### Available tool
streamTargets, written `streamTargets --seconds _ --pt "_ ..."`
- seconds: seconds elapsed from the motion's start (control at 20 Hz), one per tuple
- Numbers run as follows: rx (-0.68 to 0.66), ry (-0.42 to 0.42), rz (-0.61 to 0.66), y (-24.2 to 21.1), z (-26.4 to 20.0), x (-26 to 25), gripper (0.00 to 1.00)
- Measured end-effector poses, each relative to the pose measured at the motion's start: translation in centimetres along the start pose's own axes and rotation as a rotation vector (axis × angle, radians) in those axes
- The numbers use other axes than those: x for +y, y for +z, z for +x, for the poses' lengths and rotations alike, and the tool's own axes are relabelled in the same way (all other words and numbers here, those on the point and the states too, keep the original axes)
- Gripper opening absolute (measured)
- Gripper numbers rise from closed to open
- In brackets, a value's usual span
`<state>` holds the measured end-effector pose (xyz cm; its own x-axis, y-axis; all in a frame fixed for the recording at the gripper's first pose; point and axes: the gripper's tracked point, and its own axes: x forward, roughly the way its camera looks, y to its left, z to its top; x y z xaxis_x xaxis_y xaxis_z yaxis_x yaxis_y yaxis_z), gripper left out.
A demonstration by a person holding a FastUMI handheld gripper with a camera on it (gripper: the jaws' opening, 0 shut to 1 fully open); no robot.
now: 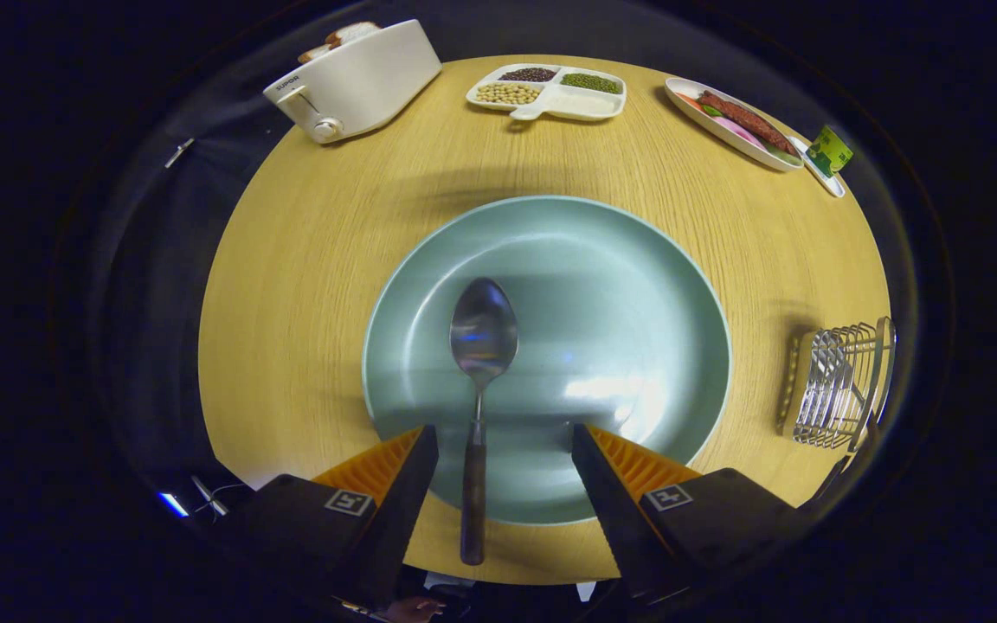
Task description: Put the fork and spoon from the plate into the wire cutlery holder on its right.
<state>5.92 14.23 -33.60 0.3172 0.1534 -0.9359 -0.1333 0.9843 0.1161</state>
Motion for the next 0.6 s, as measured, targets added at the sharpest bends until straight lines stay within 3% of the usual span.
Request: streamTargets --seconds 0.1,0.2,0.45,0.55,0.6 --pt "-0.004 -0.004 -0.001 0.2 0.4 0.0 0.93" --pt "0.002 -0.015 -0.003 0.2 0.2 0.0 0.83" --pt "0.025 -0.065 -0.063 -0.7 0.3 -1.0 0.34" --pt "0.022 -0.049 -0.082 -0.5 0.4 -0.8 0.19" --pt "0.024 -0.024 -0.096 -0.7 0.3 -0.5 0.16"
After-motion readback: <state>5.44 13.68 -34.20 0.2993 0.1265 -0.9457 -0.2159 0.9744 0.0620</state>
